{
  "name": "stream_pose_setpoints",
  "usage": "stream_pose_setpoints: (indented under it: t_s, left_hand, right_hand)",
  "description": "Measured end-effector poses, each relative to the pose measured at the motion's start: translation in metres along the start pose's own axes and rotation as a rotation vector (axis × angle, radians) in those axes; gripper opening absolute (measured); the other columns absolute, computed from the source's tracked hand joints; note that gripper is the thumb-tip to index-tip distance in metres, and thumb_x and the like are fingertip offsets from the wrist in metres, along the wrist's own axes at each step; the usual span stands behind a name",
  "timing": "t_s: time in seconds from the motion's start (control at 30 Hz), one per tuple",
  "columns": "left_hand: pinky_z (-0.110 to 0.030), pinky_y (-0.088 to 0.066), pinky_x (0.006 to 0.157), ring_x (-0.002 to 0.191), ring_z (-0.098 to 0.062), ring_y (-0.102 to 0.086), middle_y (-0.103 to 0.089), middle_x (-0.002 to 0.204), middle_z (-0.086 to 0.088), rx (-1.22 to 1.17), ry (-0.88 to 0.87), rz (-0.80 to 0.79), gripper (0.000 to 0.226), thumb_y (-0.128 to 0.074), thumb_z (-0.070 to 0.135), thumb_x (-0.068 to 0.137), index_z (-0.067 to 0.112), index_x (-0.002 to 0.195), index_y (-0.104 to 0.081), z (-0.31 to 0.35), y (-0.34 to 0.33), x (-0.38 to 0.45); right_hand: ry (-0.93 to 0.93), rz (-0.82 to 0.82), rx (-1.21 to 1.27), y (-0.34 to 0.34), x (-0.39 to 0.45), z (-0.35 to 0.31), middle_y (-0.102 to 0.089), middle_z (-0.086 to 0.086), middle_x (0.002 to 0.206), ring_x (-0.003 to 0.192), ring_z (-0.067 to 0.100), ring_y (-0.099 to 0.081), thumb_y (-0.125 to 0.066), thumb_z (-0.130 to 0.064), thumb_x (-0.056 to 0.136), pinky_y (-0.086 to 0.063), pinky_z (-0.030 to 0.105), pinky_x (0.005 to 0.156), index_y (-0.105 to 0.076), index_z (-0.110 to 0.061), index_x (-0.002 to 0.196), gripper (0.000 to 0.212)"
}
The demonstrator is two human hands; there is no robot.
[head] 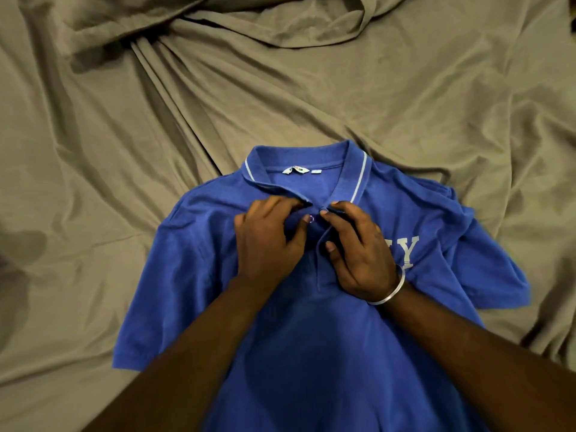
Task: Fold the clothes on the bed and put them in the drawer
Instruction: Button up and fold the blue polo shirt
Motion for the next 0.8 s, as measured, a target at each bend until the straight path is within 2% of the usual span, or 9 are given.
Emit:
stream_pose_setpoints:
  t_s: [0.13, 0.23, 0.3, 0.37, 0.43, 0.53, 0.6, 0.7, 0.8]
  left_hand:
    - [-0.04, -0.045, 0.08, 0.093, -0.019, -0.063, -0.071, 0.102, 0.008, -0.112, -0.058, 0.104, 0.023, -0.071, 0.036, 0.083, 0.021, 0.101, -0.072, -0.006, -0.006, -0.002]
    - [-0.043, -0.047, 0.078, 0.091, -0.022, -0.066, -0.072, 0.097, 0.004, -0.164, -0.084, 0.146, 0.024, -0.072, 0.034, 0.081, 0.017, 0.098, -0.074, -0.01, -0.008, -0.007]
    - [-0.044, -0.048, 0.077, 0.089, -0.023, -0.066, -0.072, 0.093, 0.003, -0.21, -0.055, 0.144, 0.025, -0.072, 0.035, 0.082, 0.017, 0.097, -0.075, -0.016, -0.01, -0.008]
    - [-0.046, -0.047, 0.074, 0.084, -0.025, -0.065, -0.071, 0.087, 0.001, -0.253, -0.032, 0.127, 0.027, -0.069, 0.038, 0.084, 0.016, 0.097, -0.076, -0.023, -0.013, -0.007]
    - [-0.046, -0.047, 0.071, 0.08, -0.027, -0.064, -0.07, 0.084, -0.001, -0.269, -0.033, 0.114, 0.029, -0.066, 0.039, 0.085, 0.015, 0.097, -0.076, -0.025, -0.015, -0.007]
    - [-0.045, -0.046, 0.069, 0.077, -0.028, -0.063, -0.07, 0.082, -0.002, -0.271, -0.034, 0.114, 0.029, -0.066, 0.039, 0.085, 0.014, 0.095, -0.076, -0.027, -0.016, -0.006]
    - [-0.045, -0.045, 0.068, 0.075, -0.028, -0.062, -0.07, 0.081, -0.002, -0.279, -0.035, 0.12, 0.032, -0.064, 0.041, 0.085, 0.014, 0.095, -0.077, -0.027, -0.016, -0.006]
    - [-0.045, -0.045, 0.067, 0.073, -0.028, -0.061, -0.069, 0.079, -0.002, -0.282, -0.052, 0.128, 0.033, -0.064, 0.041, 0.085, 0.013, 0.095, -0.077, -0.026, -0.015, -0.006]
    - [-0.044, -0.045, 0.068, 0.074, -0.028, -0.062, -0.07, 0.08, -0.002, -0.272, -0.061, 0.14, 0.031, -0.065, 0.04, 0.083, 0.013, 0.094, -0.076, -0.026, -0.016, -0.005]
  right_hand:
    - [0.0, 0.052, 0.056, 0.004, 0.004, 0.0, -0.054, 0.017, 0.138, 0.117, 0.03, -0.057, -0.056, -0.007, 0.092, -0.046, 0.04, 0.1, -0.053, -0.003, 0.133, 0.041]
    - [-0.043, 0.111, 0.119, 0.011, 0.009, 0.0, -0.057, 0.016, 0.135, 0.123, 0.027, -0.055, -0.06, 0.004, 0.084, -0.045, 0.039, 0.103, -0.054, 0.002, 0.131, 0.047]
    - [-0.071, 0.12, 0.153, 0.017, 0.015, 0.002, -0.06, 0.013, 0.131, 0.121, 0.023, -0.056, -0.056, 0.011, 0.079, -0.044, 0.038, 0.102, -0.06, 0.002, 0.125, 0.047]
    - [-0.061, 0.014, 0.175, 0.017, 0.027, 0.001, -0.062, 0.007, 0.13, 0.116, 0.024, -0.058, -0.051, 0.013, 0.072, -0.042, 0.034, 0.099, -0.068, -0.007, 0.118, 0.053]
    - [0.015, -0.169, 0.121, 0.011, 0.042, -0.002, -0.058, 0.002, 0.137, 0.105, 0.029, -0.058, -0.049, 0.006, 0.07, -0.034, 0.027, 0.096, -0.072, -0.02, 0.113, 0.056]
    - [0.15, -0.348, -0.008, 0.004, 0.065, -0.002, -0.05, -0.001, 0.146, 0.094, 0.03, -0.053, -0.051, -0.004, 0.071, -0.032, 0.032, 0.09, -0.074, -0.03, 0.106, 0.049]
    - [0.164, -0.411, -0.003, 0.001, 0.075, 0.002, -0.053, -0.004, 0.144, 0.092, 0.026, -0.05, -0.055, -0.01, 0.071, -0.032, 0.035, 0.089, -0.075, -0.032, 0.098, 0.04]
    - [0.119, -0.458, 0.075, -0.001, 0.078, 0.012, -0.061, -0.01, 0.131, 0.094, 0.018, -0.044, -0.064, -0.016, 0.07, -0.032, 0.031, 0.091, -0.074, -0.029, 0.095, 0.03]
    - [0.04, -0.454, 0.195, 0.002, 0.081, 0.017, -0.065, -0.013, 0.121, 0.103, -0.004, -0.049, -0.059, -0.006, 0.071, -0.033, 0.031, 0.096, -0.071, -0.022, 0.105, 0.04]
Point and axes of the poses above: each hand's wrist, its own x-axis towards the middle knuckle, its own y-axis out of the back of the hand, z = x × y, the point moved 7 cm from there along x, towards the middle knuckle
